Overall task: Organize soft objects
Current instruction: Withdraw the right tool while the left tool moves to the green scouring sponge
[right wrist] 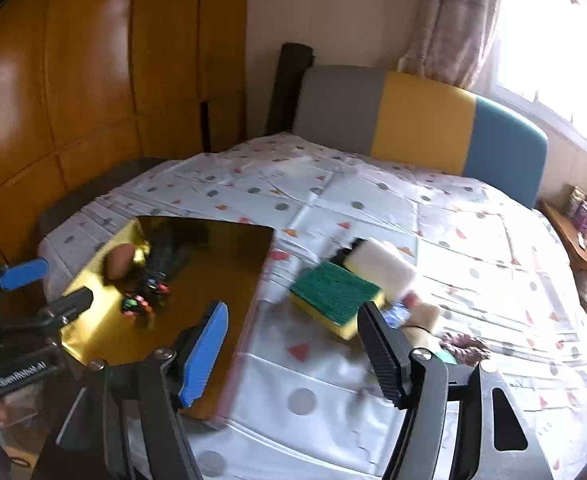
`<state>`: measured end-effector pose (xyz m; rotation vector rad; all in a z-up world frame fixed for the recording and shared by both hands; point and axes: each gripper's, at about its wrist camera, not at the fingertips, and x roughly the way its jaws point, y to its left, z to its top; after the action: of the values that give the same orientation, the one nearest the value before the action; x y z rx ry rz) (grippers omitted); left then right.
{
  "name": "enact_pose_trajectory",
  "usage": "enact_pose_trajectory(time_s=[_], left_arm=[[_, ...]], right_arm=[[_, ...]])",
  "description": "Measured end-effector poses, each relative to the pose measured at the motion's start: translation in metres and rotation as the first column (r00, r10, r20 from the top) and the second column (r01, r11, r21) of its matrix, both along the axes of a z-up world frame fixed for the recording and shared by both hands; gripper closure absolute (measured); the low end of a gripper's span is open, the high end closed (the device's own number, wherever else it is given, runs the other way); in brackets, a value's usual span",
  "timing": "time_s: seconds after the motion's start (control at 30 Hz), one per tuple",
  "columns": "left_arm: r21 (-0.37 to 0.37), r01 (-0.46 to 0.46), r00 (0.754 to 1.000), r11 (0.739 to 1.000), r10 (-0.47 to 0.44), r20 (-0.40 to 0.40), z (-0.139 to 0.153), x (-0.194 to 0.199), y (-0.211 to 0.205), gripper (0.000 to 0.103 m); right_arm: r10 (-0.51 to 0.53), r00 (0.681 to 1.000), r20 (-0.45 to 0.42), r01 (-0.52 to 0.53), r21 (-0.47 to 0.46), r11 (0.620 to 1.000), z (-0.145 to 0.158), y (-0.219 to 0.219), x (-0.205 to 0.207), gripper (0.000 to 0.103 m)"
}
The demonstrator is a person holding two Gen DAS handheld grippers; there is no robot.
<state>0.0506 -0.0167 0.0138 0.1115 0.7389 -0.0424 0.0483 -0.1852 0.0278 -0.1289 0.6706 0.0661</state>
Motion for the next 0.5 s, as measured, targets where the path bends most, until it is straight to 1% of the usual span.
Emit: enact_pose_trajectory(time_s=[0.13, 0.23, 0.43, 0.5], left_arm=[[-0.052, 0.076, 0.997, 0.996, -0.077, -0.019, 0.001, 0.006, -0.022, 0.028], [-0.064, 0.128, 0.991, 0.990, -0.131, -0.035, 0.000, 0.009, -0.042, 0.028], [-0.083, 0.203, 0.975, 0.976, -0.209, -0.074, -0.007, 0.016, -0.078, 0.028], [-0.072, 0.226, 0.969, 0.971, -0.232, -0.089, -0.009, 0.018, -0.091, 0.028]], right_arm=[[-0.055, 0.998, -0.013, 0.054, -0.032, 0.998, -0.009, -0.030, -0.001, 0.028], [-0.096, 0.995, -0.032, 0.093, -0.069, 0.993, -0.017, -0.056, 0.002, 0.023], [-0.198, 0.977, -0.078, 0.185, -0.150, 0.971, -0.038, -0.110, 0.013, 0.023], [-0.229, 0.970, -0.085, 0.212, -0.168, 0.963, -0.044, -0.127, 0.016, 0.023]])
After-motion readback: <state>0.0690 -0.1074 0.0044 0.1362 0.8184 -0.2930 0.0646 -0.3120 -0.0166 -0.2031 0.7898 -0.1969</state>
